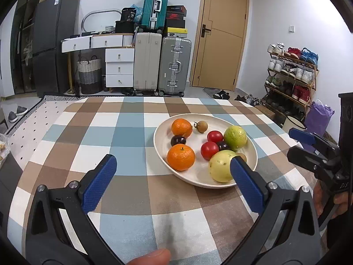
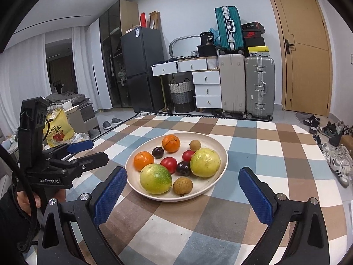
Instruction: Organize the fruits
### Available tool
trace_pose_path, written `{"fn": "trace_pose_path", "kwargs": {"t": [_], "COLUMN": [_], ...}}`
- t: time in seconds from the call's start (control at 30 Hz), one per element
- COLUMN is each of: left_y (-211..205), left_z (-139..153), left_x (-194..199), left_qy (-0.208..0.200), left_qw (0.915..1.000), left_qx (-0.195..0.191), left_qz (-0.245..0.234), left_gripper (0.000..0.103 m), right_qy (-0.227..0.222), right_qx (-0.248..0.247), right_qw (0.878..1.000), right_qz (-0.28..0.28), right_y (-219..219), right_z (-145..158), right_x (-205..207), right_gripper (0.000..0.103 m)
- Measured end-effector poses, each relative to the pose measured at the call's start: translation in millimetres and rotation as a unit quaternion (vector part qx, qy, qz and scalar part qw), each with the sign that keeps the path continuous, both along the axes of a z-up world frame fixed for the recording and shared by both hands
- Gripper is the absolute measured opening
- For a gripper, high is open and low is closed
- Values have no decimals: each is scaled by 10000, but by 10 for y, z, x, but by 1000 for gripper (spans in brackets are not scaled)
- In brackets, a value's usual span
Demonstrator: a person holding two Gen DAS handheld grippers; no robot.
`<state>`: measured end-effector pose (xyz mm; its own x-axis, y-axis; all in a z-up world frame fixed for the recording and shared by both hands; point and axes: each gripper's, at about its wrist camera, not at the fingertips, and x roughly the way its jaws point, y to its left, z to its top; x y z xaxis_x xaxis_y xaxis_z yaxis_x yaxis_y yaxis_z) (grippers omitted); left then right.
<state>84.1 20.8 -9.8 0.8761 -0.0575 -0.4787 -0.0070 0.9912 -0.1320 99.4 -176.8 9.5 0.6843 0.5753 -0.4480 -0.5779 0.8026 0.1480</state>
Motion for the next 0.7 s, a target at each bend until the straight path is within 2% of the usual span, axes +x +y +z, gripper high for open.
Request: {"fn": "trace_pose_path", "kwargs": {"t": [0.2,0.7], "left_y": [-54,-68], "left_z": [9,10], "left_x": [-38,-49], "left_qy": [-110,-127], "left_qw": [9997,9997], "left_qx": [203,224], "left_qz": [18,-12], "left_gripper": [103,103], "right_qy": [-33,-87], "right_qx": [-74,-64], "right_qw": [10000,9999], "right_qz": [6,2], "right_y": [29,26], "right_z": [-1,-1], "right_x": [-8,-14], "right_gripper": [103,103]}}
